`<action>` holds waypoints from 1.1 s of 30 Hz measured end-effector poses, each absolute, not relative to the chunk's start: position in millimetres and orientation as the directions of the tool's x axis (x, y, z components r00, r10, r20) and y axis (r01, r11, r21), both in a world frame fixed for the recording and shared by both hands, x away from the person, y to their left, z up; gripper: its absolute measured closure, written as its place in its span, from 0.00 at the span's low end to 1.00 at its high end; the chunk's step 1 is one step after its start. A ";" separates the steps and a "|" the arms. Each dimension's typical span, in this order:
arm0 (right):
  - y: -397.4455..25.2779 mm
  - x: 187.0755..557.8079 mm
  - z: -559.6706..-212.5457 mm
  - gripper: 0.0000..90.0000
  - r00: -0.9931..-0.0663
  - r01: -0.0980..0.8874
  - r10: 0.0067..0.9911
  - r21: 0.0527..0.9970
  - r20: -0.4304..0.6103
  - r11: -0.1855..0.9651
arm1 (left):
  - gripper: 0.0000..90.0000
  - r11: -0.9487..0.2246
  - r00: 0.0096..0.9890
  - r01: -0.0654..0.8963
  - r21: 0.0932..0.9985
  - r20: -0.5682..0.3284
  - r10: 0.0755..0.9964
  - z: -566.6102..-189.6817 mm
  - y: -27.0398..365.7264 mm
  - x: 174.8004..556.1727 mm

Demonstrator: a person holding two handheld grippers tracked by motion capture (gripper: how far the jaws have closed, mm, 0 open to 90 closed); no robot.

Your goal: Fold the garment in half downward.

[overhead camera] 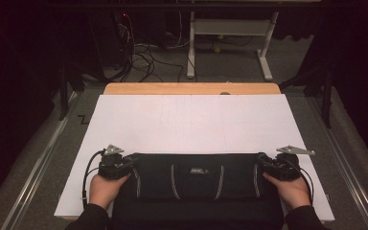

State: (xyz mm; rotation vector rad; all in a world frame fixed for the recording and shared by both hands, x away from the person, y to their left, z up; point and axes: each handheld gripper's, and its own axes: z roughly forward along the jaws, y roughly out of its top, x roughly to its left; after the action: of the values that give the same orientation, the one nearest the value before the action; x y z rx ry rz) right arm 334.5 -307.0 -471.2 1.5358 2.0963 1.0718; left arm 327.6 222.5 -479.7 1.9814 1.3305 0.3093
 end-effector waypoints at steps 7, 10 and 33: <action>-301.8 330.9 -470.1 0.86 -0.391 0.626 0.916 0.755 0.088 0.195 | 0.77 -0.213 0.452 0.688 0.694 -0.179 0.874 -479.5 221.4 325.1; -300.0 328.3 -468.5 0.86 -0.379 0.603 0.923 0.773 0.059 0.199 | 0.78 -0.200 0.446 0.657 0.727 -0.161 0.880 -475.7 220.6 322.1; -297.2 325.7 -431.6 0.87 -0.327 0.407 0.943 0.893 -0.055 0.193 | 0.79 -0.199 0.443 0.473 0.858 -0.037 0.896 -429.8 204.4 320.9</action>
State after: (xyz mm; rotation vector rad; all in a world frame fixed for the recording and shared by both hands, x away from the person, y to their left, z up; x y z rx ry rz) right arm 325.7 -297.2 -431.6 1.2625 1.8400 1.0872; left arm 320.9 204.4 -429.8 1.8333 1.1646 0.6162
